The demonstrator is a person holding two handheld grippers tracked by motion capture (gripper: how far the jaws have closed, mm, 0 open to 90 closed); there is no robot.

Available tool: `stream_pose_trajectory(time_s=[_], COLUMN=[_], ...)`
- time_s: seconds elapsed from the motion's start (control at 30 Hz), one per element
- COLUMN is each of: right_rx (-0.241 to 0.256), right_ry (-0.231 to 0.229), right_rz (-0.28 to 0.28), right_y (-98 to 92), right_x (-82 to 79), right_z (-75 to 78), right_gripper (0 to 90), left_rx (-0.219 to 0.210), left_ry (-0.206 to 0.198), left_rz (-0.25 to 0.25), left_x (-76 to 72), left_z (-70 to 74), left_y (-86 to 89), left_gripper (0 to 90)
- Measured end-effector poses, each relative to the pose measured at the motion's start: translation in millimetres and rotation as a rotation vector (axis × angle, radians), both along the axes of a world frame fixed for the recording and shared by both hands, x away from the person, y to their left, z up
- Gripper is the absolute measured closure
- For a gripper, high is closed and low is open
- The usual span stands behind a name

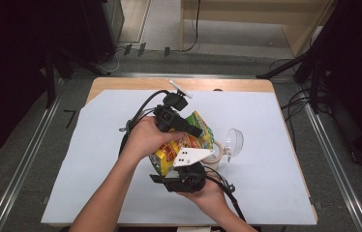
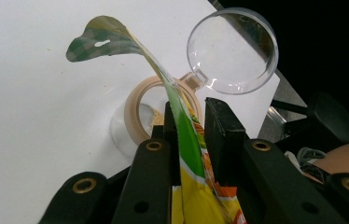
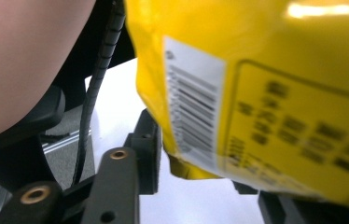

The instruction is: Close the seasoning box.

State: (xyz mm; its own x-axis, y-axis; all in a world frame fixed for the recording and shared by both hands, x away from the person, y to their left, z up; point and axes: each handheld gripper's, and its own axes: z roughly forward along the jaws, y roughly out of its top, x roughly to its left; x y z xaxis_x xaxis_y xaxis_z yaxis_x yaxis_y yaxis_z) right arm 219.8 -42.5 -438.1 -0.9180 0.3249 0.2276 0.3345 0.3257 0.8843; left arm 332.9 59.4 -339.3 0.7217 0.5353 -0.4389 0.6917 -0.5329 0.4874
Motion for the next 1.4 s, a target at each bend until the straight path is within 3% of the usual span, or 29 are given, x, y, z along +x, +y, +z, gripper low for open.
stream_pose_trajectory(time_s=[0.17,0.4,0.7,0.83,1.13,1.33,1.4], right_rx=[-0.004,0.003,0.042,0.045,0.028,0.010,0.014], right_ry=[0.016,0.042,0.058,0.062,0.025,0.016,0.017], right_rz=[-0.007,-0.051,-0.070,-0.063,-0.038,-0.041,-0.043], right_y=[2.6,3.8,-2.4,-0.6,8.0,9.9,9.7], right_x=[-2.6,-2.5,-1.5,-1.8,-5.0,-5.8,-5.9], right_z=[-7.7,-12.8,-7.0,-5.9,-2.4,-3.2,-3.4], right_gripper=[66.0,67.5,67.4,66.9,62.2,69.2,69.3], left_rx=[0.015,-0.022,-0.015,-0.003,0.027,0.062,0.057], left_ry=[0.012,0.013,-0.045,-0.030,-0.095,-0.137,-0.129], left_rz=[0.012,0.017,-0.001,0.024,0.021,-0.006,0.000], left_x=[-3.0,-6.2,-12.9,-12.2,-19.1,-27.1,-26.3], left_z=[-6.7,-5.9,-2.0,-1.7,6.7,10.0,9.8], left_y=[-0.1,3.2,1.5,3.8,6.6,-1.6,-2.0], left_gripper=[81.2,78.9,74.5,75.4,82.6,85.4,85.1])
